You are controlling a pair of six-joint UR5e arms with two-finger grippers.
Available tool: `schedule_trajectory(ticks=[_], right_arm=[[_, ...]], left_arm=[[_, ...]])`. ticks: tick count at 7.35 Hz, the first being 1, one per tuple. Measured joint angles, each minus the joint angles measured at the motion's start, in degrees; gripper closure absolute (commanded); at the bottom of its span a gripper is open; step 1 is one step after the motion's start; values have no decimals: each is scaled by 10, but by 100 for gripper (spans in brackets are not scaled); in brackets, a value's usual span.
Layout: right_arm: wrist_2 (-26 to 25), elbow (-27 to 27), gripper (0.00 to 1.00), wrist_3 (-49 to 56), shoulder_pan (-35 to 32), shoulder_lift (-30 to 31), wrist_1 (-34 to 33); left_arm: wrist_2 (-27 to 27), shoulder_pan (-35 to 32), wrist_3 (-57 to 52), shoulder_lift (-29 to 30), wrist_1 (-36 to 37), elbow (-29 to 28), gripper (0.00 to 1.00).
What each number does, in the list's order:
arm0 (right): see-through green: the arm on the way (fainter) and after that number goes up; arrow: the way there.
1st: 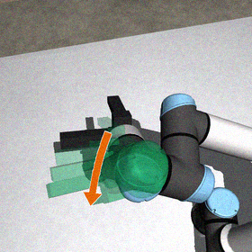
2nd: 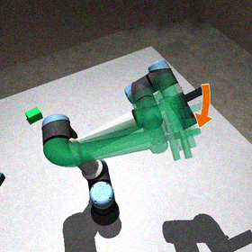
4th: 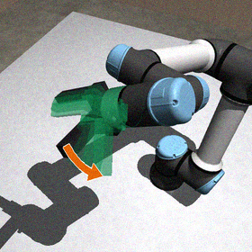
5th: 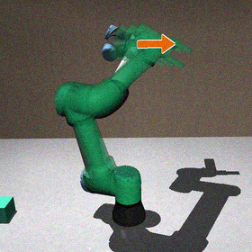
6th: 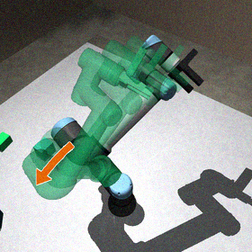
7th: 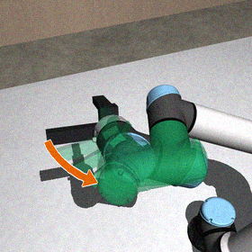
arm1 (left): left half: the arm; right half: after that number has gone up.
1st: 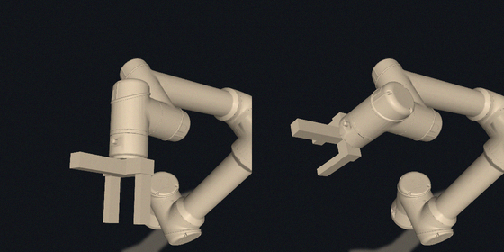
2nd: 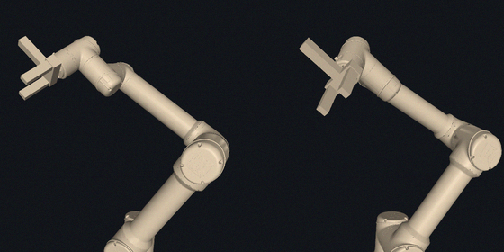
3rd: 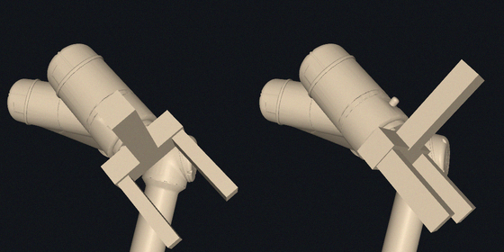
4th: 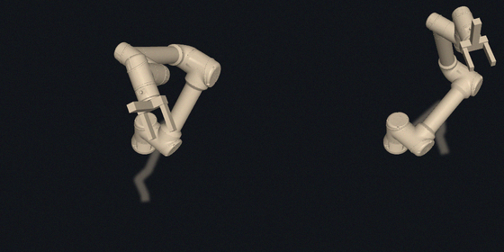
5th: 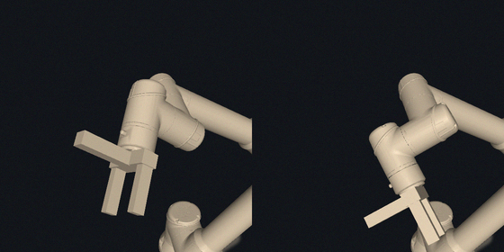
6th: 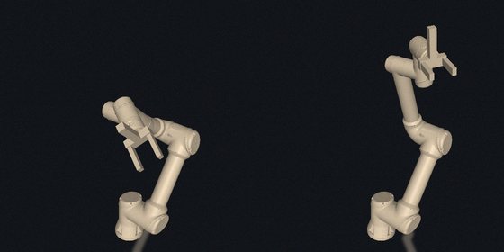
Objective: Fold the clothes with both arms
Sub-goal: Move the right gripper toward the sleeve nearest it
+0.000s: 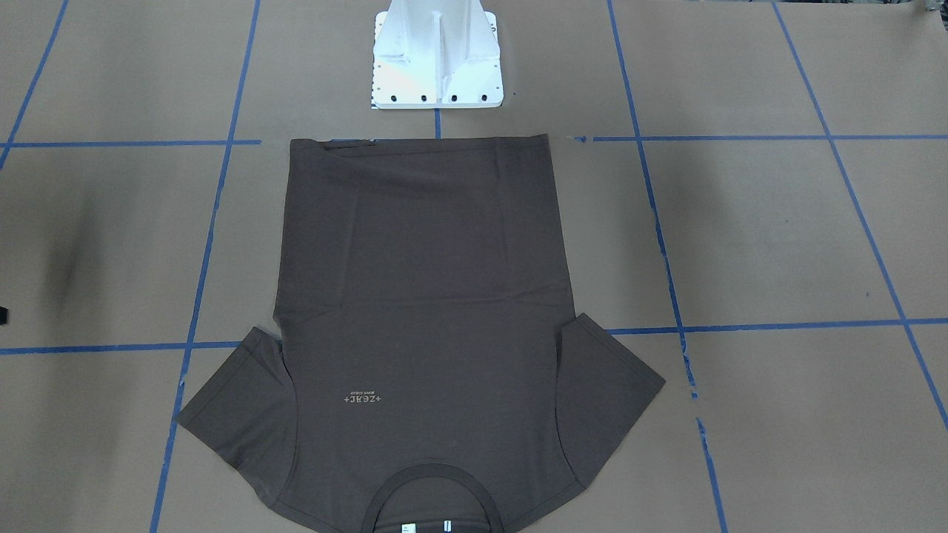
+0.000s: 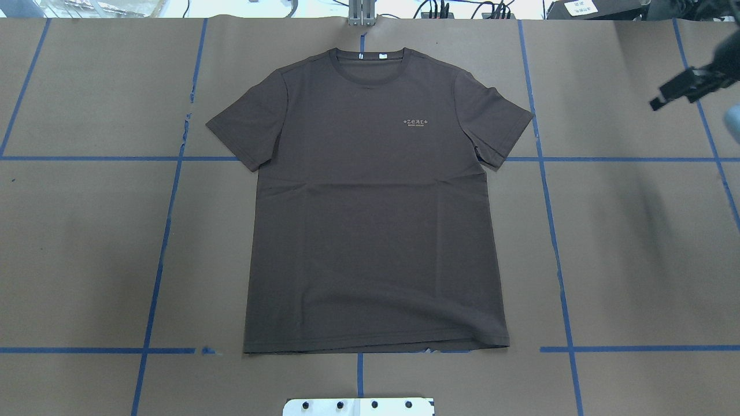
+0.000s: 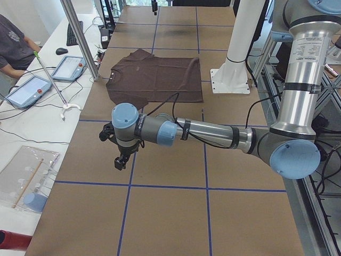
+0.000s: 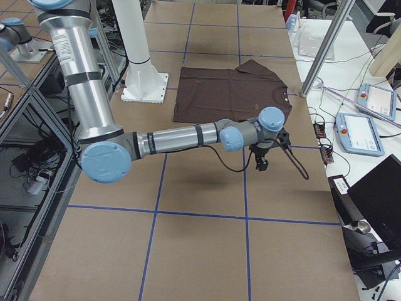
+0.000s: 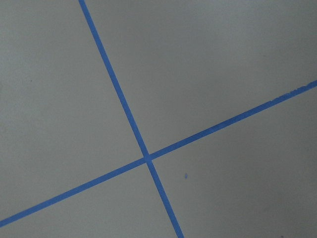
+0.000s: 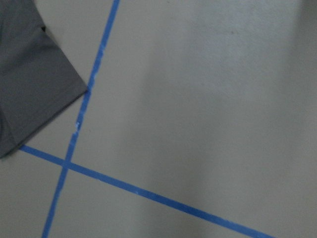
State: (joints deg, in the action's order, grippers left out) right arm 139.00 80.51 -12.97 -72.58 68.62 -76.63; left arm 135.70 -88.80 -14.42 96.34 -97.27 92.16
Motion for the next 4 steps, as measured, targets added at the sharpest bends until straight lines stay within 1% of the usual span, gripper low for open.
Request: schedule_trajectory(ticks=[1,2,3,4], right_arm=[[-32,-38,1,-59,37,-44,46],[-83,-68,1,-137,78,-75,93],[-124,-102,1,-209,113,-107,128],[-143,-144,1,-250,135,-142,145]], left_arm=[[0,1,8,1,-8,-1,0],[0,1,15,0,-18,-2,0],[0,1,25,0,-34,-4,0],[1,1,38,-1,-50,-6,0]])
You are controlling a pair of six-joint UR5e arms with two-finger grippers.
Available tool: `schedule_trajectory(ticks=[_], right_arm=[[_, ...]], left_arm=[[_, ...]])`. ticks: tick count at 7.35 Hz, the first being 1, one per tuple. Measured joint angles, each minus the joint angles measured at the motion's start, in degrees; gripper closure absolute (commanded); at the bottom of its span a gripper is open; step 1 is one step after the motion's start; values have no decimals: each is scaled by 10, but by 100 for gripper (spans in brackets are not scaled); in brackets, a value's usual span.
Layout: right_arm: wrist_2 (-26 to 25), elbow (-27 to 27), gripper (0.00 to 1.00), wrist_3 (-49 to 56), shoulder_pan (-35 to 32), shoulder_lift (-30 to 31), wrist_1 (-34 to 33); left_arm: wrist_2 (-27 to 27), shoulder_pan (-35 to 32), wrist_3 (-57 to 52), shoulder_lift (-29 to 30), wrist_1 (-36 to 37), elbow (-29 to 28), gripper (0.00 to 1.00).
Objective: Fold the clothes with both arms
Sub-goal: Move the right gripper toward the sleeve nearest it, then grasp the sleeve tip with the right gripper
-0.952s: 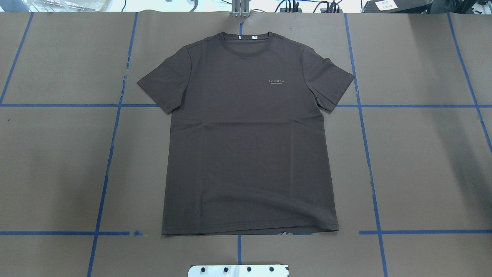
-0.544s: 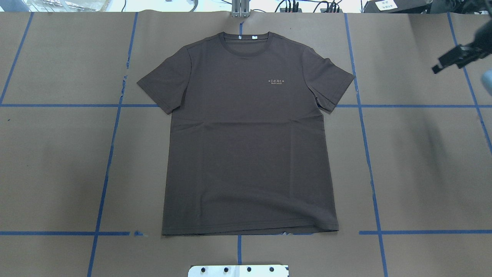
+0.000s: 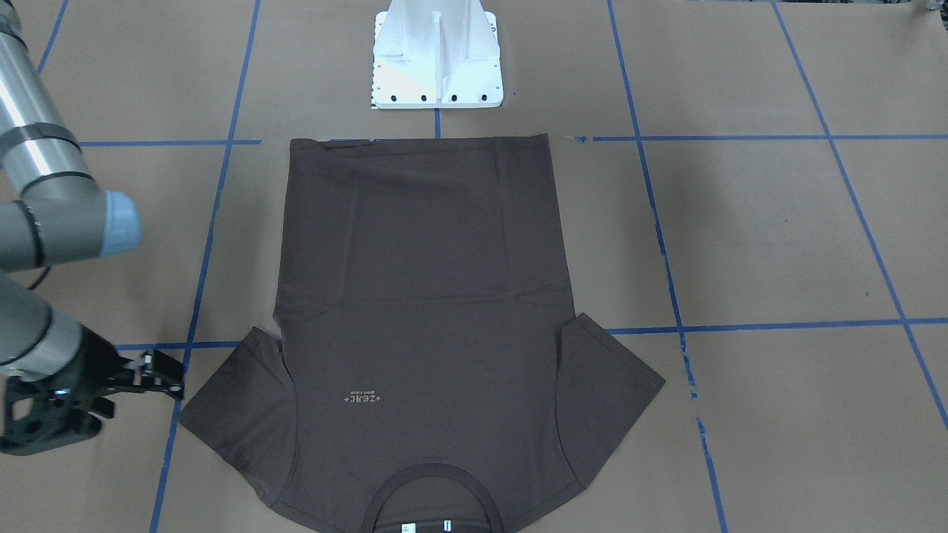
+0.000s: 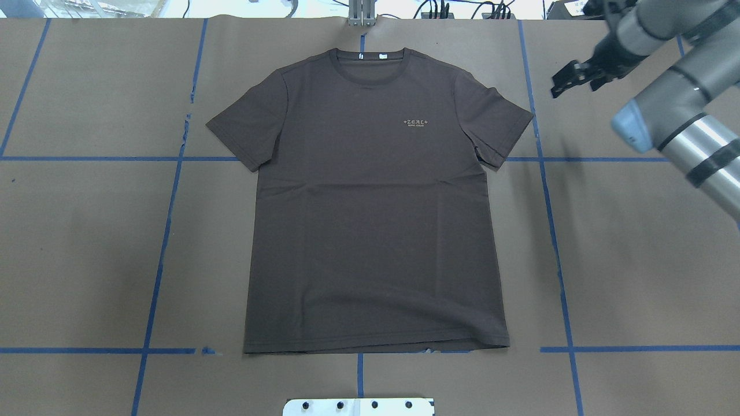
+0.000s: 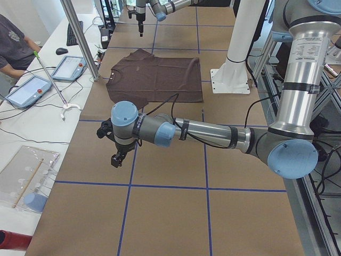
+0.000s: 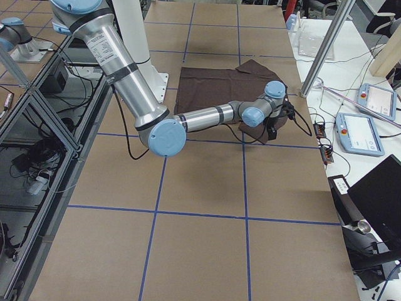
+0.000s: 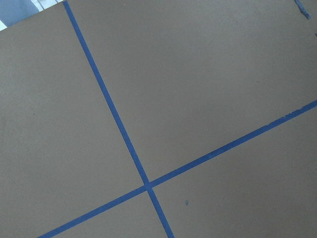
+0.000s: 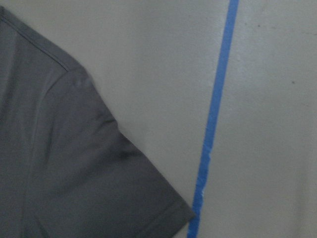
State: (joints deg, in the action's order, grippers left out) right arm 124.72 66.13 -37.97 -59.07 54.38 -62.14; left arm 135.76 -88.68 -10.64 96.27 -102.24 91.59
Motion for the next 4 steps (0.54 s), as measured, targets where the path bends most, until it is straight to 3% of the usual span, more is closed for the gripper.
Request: schedule_trajectory(ticks=[4], right_arm=[[-11,-69,3,-25,20,-34,8]], left_arm=[[2,0,19,0,-22,5,0]])
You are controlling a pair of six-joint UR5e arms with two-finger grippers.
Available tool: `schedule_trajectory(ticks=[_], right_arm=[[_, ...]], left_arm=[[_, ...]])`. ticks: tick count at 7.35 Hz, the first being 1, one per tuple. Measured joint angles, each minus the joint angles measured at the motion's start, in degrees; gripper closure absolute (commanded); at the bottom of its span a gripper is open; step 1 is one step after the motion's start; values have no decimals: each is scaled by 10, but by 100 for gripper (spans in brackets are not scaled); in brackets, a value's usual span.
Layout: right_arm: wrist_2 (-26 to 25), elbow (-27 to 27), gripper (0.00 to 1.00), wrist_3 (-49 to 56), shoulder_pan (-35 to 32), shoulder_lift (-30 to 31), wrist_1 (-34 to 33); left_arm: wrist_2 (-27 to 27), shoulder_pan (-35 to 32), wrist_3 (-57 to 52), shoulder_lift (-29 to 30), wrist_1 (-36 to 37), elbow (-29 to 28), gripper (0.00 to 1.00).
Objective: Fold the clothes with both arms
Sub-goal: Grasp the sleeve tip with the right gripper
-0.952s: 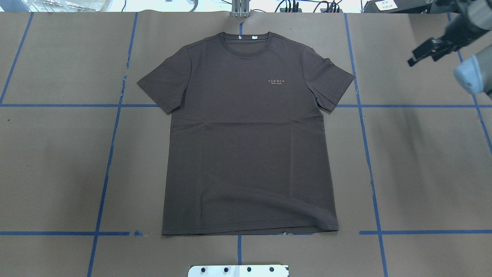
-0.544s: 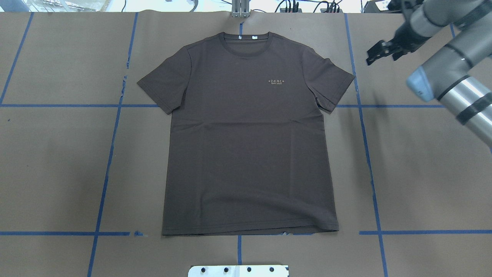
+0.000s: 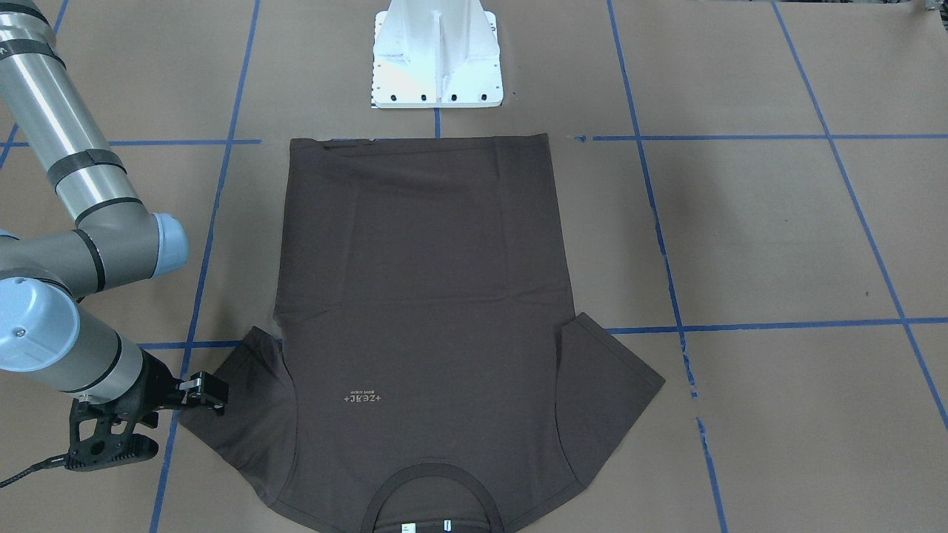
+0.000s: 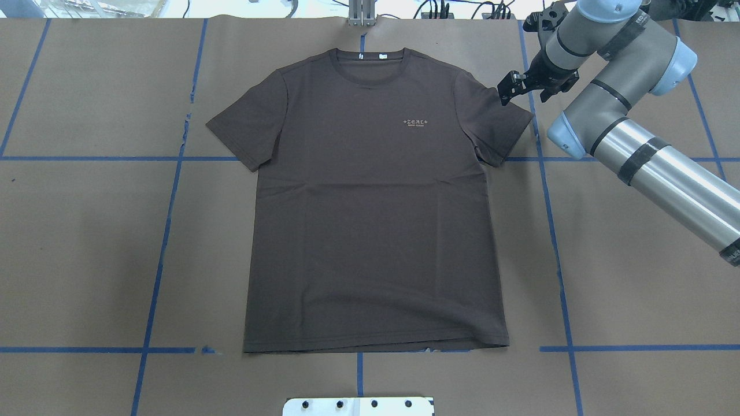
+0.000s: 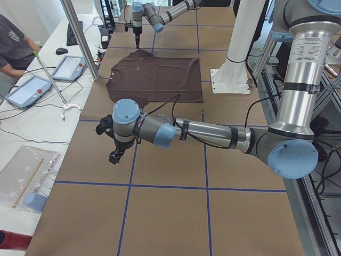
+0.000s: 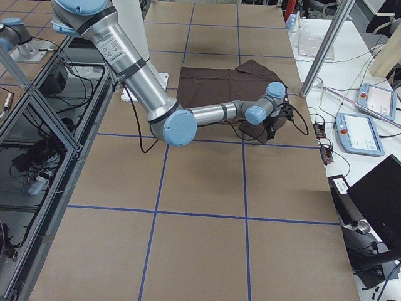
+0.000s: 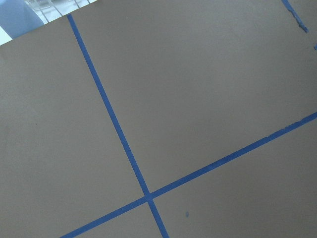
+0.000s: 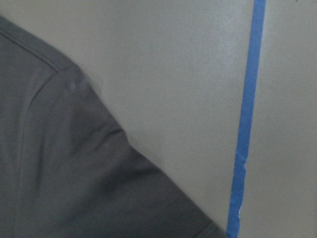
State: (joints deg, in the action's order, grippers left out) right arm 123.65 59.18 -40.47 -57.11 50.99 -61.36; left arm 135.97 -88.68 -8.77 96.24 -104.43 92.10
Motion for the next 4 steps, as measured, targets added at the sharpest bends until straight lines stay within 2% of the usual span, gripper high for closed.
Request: schedule_trajectory(ticks=[3,4], right_arm=[[-6,-30,4,1,6,-8,1],[-8,-38,12,1,10,-12,1]], left_arm=[[1,0,0,0,-1,2,0],[1,0,0,1,-1,3,0]])
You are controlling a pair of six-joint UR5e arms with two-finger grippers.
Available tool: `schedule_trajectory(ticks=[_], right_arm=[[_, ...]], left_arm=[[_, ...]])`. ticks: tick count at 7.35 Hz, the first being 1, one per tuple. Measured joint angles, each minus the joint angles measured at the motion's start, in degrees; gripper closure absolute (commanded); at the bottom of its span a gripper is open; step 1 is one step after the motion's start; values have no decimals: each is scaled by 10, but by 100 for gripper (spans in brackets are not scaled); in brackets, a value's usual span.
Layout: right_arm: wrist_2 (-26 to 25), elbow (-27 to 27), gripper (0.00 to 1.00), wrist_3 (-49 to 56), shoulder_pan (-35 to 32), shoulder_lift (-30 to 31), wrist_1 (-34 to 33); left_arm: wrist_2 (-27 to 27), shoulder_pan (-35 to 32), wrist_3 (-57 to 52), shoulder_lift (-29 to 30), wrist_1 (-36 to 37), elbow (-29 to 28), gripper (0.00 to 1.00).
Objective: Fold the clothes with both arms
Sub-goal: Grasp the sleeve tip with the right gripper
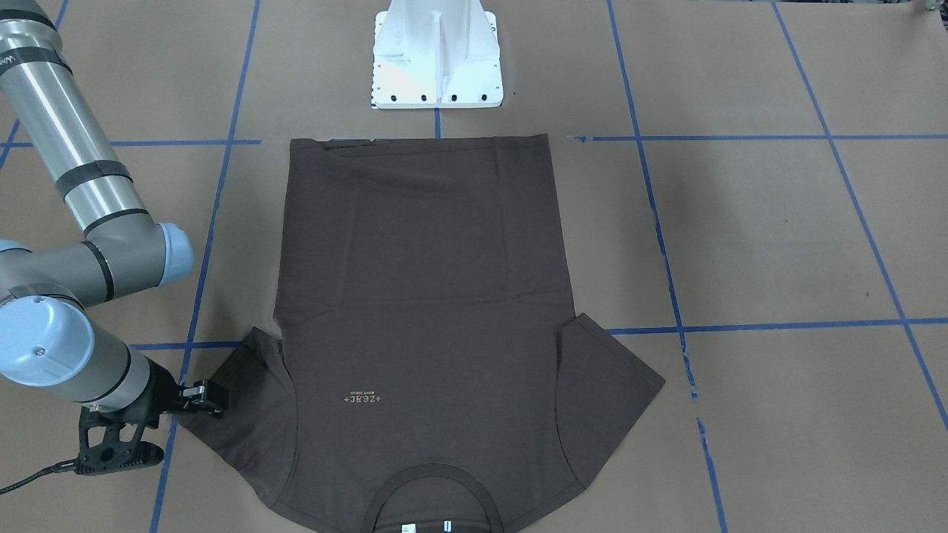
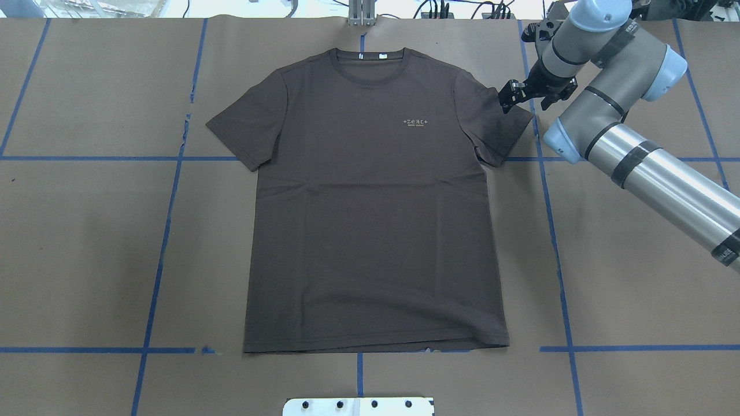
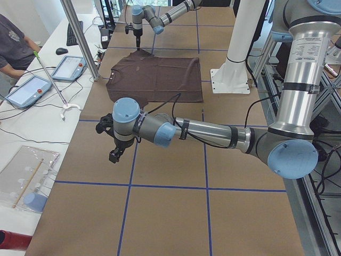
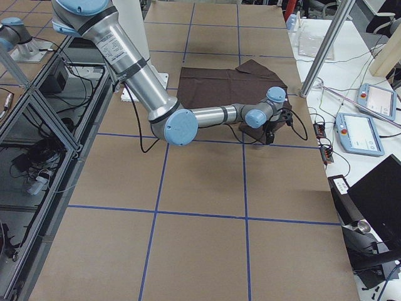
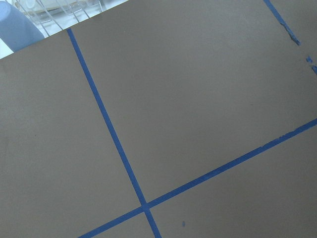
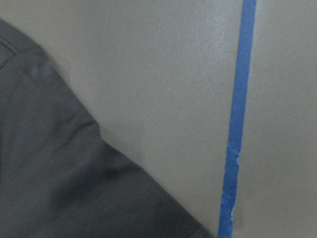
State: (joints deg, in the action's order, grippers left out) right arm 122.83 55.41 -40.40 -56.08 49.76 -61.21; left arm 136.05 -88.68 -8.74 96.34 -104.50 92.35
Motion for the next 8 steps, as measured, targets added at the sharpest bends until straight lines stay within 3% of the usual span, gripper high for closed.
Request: schedule_trajectory(ticks=[2,4,5,7,8], right_arm=[[-4,-6,47,0,4,-3,0],[-4,-7,53,0,4,-1,0],[-4,-7,65,1,4,0,0],[-4,-7,100,3,3,2,-1],[-4,-7,100,4,3,2,-1]], left_arm=[[0,0,0,1,0,0,0],[0,0,0,3,0,0,0],[0,0,0,3,0,1,0],[0,0,0,3,0,1,0],[0,0,0,3,0,1,0]])
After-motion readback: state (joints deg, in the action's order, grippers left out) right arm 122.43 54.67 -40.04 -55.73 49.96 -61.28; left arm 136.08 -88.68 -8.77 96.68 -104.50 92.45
